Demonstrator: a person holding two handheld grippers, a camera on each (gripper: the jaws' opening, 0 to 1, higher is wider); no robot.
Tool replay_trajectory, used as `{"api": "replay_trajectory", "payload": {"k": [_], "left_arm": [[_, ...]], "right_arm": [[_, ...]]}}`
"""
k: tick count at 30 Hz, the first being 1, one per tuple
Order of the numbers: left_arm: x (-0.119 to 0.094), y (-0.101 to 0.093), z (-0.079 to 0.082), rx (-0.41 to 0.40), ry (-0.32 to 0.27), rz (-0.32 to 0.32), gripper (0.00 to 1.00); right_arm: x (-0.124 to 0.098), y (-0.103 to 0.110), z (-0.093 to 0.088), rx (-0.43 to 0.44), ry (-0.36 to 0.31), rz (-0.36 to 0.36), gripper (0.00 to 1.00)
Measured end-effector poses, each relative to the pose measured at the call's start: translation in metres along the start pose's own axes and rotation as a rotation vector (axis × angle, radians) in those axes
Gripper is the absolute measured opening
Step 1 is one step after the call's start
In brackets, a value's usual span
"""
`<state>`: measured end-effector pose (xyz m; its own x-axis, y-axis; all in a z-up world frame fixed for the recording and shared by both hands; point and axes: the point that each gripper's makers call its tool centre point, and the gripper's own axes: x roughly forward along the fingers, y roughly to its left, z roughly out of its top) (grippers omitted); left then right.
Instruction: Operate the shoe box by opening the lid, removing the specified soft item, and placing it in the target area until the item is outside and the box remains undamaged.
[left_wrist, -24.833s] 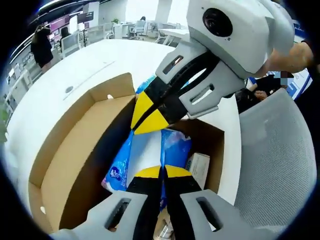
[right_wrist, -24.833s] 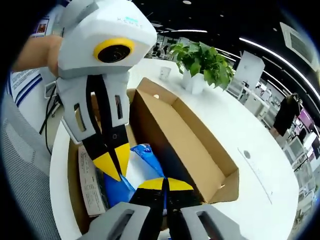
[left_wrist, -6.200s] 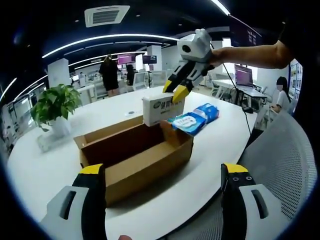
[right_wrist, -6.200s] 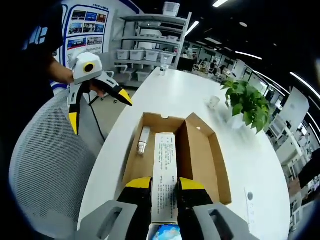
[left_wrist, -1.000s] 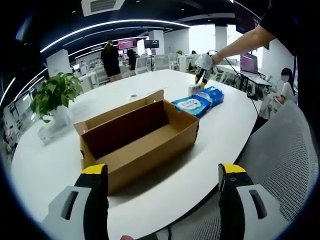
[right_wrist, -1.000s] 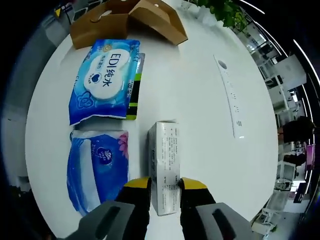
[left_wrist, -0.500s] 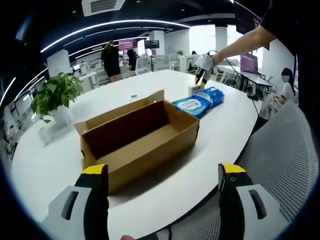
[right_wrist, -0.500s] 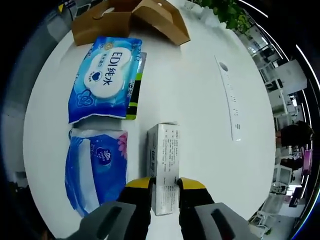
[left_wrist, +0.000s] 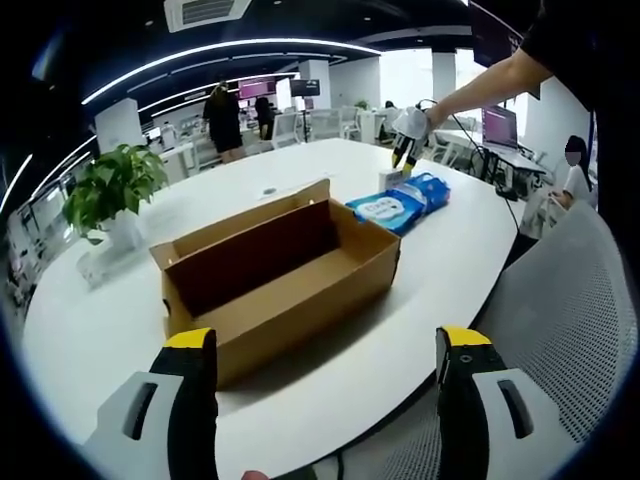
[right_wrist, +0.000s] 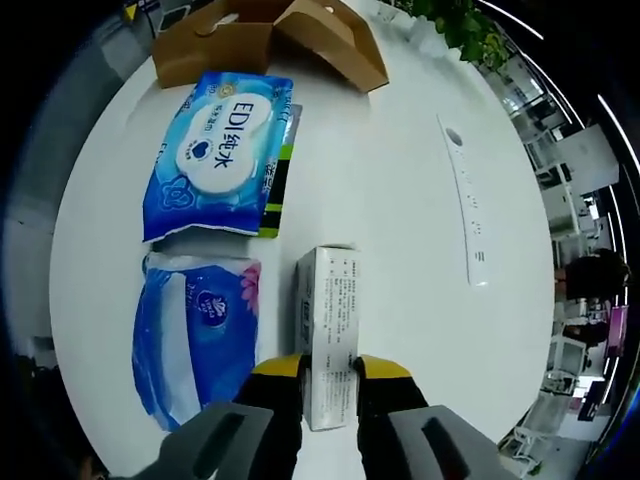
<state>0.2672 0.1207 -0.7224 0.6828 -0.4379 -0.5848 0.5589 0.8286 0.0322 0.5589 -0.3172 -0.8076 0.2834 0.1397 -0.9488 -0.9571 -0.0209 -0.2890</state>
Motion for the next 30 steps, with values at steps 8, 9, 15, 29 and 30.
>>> {"api": "replay_trajectory", "payload": {"k": [8,9,15,29,30], "left_arm": [[-0.001,0.002,-0.001,-0.003,-0.004,0.004,0.94],[-0.001,0.003,-0.001,-0.004,-0.004,0.004,0.94],[-0.001,0.002,-0.001,-0.002,-0.004,0.005,0.94],[-0.002,0.001,0.004,-0.009,-0.025,0.011,0.95],[-0.002,0.002,0.005,-0.014,-0.029,0.014,0.95]], "right_arm": [[-0.002,0.001,0.002,0.0,0.01,-0.014,0.17],[-0.001,0.0,0.001,0.0,0.01,-0.015,0.17],[-0.003,0.0,0.003,0.004,0.009,-0.024,0.18],[-0.021,-0.006,0.016,0.062,-0.037,-0.098,0.27],[-0.025,-0.005,0.017,0.069,-0.045,-0.107,0.28]]}}
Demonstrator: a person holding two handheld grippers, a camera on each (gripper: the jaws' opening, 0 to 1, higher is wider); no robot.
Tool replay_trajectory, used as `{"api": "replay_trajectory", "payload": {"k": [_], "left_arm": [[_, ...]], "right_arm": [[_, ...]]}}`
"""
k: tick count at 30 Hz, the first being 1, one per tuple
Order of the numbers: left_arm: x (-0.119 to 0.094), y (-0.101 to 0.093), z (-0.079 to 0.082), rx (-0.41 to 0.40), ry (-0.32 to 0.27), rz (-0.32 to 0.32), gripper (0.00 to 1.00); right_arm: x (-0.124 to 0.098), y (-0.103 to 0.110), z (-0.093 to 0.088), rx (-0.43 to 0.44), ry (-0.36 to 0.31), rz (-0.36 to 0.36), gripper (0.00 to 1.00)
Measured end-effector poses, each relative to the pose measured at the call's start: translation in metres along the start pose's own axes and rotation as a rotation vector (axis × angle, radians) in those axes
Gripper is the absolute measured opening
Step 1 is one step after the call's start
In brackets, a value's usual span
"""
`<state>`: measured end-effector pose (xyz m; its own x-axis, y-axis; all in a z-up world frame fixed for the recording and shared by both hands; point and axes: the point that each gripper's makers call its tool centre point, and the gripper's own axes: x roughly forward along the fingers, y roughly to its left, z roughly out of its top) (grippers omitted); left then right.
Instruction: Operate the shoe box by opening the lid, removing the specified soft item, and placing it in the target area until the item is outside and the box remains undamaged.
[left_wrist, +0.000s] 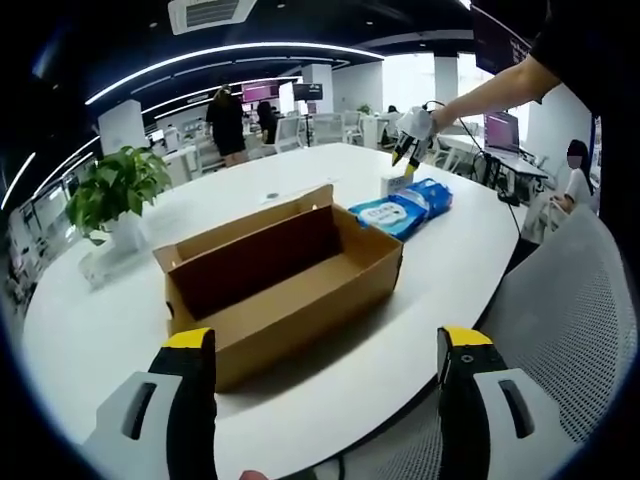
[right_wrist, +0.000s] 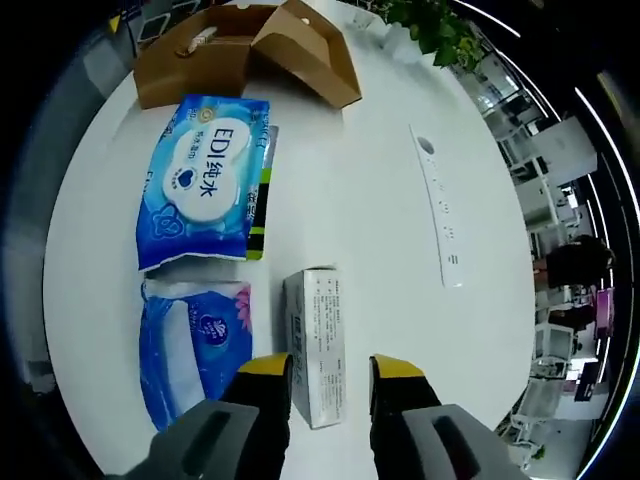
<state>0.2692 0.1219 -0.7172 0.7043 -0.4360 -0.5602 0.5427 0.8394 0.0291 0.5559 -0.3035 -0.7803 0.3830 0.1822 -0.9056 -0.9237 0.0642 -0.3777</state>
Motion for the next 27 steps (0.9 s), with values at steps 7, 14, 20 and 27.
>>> {"api": "replay_trajectory", "payload": {"k": [7,14,20,27], "left_arm": [[-0.001,-0.001,0.003,-0.016,-0.019,-0.005,0.96],[-0.001,-0.002,0.004,-0.024,-0.029,-0.022,0.96],[-0.002,-0.004,0.005,-0.026,-0.036,-0.033,0.96],[-0.002,-0.009,0.005,-0.026,-0.035,-0.068,0.97]], "right_arm": [[-0.017,0.004,0.008,0.051,-0.045,-0.043,0.33],[-0.039,0.015,0.017,0.142,-0.097,-0.086,0.39],[-0.054,0.03,0.027,0.226,-0.138,-0.113,0.46],[-0.072,0.053,0.04,0.341,-0.188,-0.134,0.54]]}}
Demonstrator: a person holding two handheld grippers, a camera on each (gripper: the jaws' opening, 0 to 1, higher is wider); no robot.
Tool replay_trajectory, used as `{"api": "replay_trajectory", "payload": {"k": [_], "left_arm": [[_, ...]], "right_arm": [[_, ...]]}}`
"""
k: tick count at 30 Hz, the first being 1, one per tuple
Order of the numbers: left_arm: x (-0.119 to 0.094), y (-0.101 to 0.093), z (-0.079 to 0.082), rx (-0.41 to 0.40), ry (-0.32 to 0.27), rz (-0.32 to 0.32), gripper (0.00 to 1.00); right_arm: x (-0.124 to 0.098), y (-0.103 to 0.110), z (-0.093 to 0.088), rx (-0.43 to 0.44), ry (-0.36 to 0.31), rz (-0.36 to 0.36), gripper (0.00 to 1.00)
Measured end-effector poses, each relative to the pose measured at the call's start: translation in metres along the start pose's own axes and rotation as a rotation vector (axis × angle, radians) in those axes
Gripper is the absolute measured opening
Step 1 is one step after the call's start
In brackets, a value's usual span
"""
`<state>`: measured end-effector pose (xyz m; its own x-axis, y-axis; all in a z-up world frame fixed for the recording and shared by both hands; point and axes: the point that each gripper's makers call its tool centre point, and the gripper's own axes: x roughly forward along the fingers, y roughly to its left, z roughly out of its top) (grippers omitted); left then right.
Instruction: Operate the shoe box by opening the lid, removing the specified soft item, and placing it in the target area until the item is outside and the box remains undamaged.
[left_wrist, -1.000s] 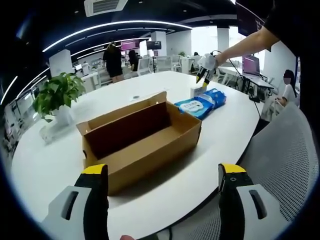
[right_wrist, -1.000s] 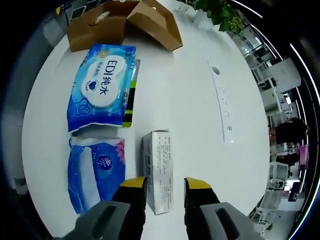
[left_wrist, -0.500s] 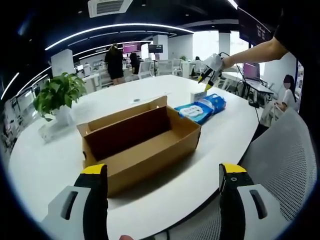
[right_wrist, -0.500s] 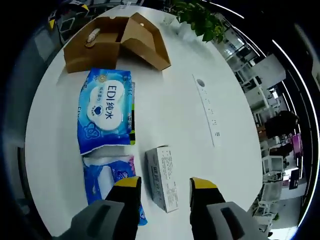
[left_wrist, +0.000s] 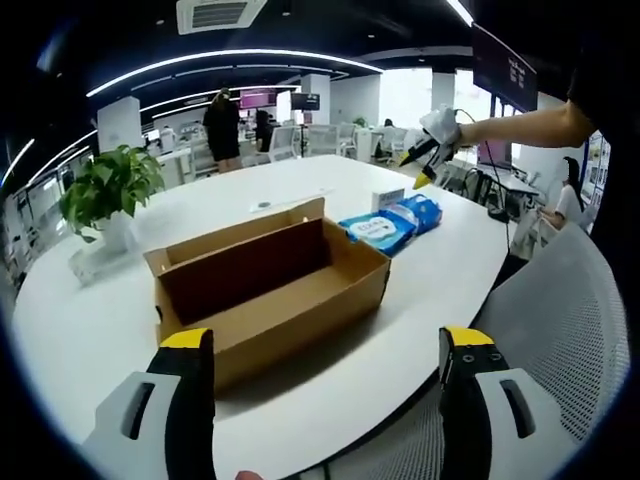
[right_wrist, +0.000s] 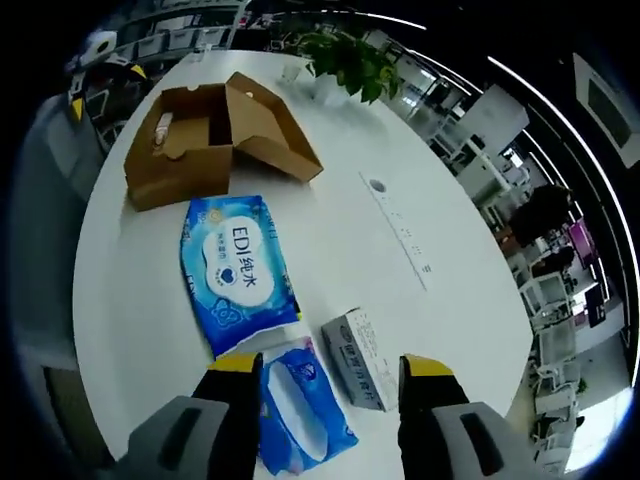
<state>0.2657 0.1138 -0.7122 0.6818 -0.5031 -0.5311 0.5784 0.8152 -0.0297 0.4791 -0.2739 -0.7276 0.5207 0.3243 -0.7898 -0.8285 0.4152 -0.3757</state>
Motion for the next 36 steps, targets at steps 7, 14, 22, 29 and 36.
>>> {"api": "replay_trajectory", "payload": {"k": [7,14,22,29,36], "left_arm": [[0.001,0.0,0.002,-0.025,0.007,-0.035,0.98],[0.003,0.008,0.022,-0.051,-0.015,-0.071,0.98],[0.006,0.035,0.045,-0.077,-0.023,-0.084,0.96],[0.01,0.048,0.051,-0.019,0.011,-0.094,0.96],[0.015,0.049,0.056,0.016,0.045,-0.16,0.96]], "right_arm": [[-0.013,0.023,0.008,0.1,-0.052,-0.019,0.62],[-0.023,0.041,0.015,0.191,-0.095,-0.05,0.69],[-0.033,0.06,0.026,0.297,-0.143,-0.084,0.79],[-0.038,0.077,0.035,0.369,-0.185,-0.097,0.83],[-0.045,0.095,0.039,0.45,-0.21,-0.104,0.87]]}}
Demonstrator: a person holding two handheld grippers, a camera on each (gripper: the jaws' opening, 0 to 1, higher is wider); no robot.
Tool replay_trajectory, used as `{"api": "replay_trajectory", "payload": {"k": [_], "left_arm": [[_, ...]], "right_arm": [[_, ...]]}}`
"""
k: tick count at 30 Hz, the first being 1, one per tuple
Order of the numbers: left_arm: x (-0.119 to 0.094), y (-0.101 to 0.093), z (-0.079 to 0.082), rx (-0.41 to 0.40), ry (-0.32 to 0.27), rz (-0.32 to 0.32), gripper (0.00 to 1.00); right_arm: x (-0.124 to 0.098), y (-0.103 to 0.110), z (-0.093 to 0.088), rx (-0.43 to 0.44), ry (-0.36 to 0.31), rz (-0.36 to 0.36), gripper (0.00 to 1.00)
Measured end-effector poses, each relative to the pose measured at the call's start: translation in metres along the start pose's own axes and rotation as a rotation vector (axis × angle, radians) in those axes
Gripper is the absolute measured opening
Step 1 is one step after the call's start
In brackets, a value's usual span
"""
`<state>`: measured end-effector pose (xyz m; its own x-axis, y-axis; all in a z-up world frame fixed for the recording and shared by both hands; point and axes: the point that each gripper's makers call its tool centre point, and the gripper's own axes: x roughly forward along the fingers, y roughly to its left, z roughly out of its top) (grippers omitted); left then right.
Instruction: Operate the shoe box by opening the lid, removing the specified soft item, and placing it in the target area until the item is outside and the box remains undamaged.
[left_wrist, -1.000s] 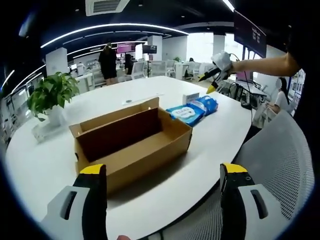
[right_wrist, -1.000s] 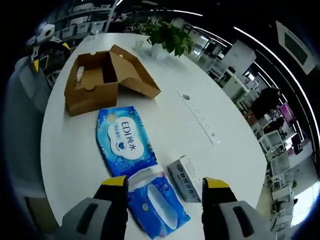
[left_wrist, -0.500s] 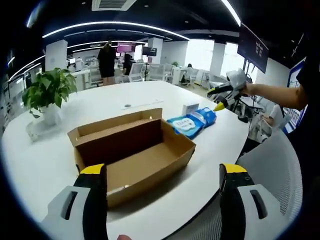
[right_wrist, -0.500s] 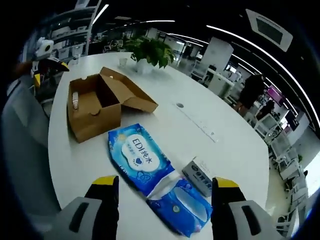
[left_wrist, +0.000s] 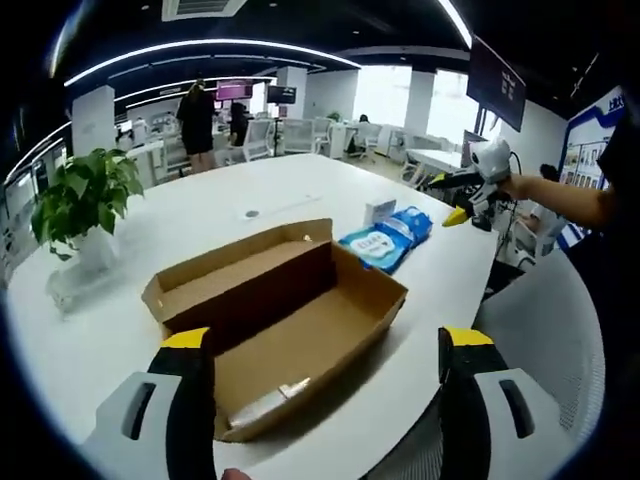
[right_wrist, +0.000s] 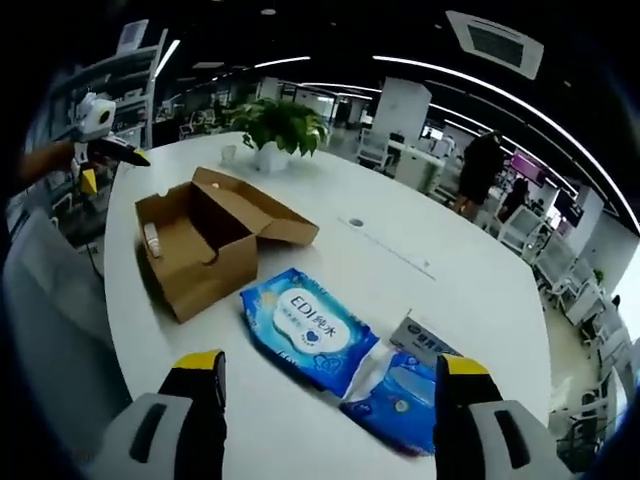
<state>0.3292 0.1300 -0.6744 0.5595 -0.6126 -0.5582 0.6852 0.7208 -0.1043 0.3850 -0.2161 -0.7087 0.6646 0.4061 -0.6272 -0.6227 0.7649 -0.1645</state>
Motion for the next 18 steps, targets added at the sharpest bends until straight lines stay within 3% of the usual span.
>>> {"api": "replay_trajectory", "payload": {"k": [12,18], "left_arm": [[0.011,0.02,0.003,0.113,0.081,-0.046,0.94],[0.018,0.025,-0.011,0.138,0.162,-0.106,0.91]], "right_arm": [[-0.014,0.036,0.0,0.054,-0.028,0.026,0.91],[-0.023,0.055,0.004,0.068,-0.048,0.049,0.95]]}}
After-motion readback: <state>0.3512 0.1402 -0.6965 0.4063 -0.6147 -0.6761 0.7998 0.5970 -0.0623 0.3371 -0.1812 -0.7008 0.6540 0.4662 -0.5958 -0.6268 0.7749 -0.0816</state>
